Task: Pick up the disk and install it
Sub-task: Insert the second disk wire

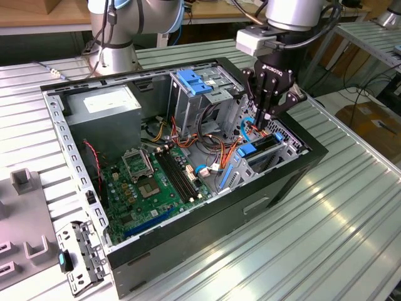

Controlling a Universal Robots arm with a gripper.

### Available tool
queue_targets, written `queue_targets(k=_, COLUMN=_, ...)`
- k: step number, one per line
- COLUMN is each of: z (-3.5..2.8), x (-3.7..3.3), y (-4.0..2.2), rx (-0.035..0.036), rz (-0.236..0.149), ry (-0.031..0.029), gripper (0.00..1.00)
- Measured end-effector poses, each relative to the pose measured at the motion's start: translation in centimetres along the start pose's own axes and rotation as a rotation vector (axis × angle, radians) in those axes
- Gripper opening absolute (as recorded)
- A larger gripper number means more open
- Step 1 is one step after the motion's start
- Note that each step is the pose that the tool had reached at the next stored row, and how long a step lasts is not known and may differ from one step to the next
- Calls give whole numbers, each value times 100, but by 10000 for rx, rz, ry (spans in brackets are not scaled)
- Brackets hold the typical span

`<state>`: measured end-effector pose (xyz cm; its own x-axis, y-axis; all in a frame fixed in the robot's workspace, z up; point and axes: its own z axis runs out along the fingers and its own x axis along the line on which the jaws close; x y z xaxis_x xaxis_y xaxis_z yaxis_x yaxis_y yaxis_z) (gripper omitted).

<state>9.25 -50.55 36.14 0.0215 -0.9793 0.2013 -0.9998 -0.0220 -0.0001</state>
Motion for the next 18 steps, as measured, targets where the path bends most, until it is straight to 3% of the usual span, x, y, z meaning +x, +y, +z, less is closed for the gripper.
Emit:
queue_targets(k=2, z=7, x=16, y=8, rx=68, rz=0, ry=-55, gripper=16)
queue_targets(k=8, z=22, x=27, y=48, rx=513, rz=38, ry=-117, gripper=16)
queue_targets(k=13, z=61, x=58, y=119, rx=799, rz=48, ry=-232, gripper=16)
queue_targets(k=18, z=97, x=76, y=186, rx=997, rz=41, ry=-246, gripper=16)
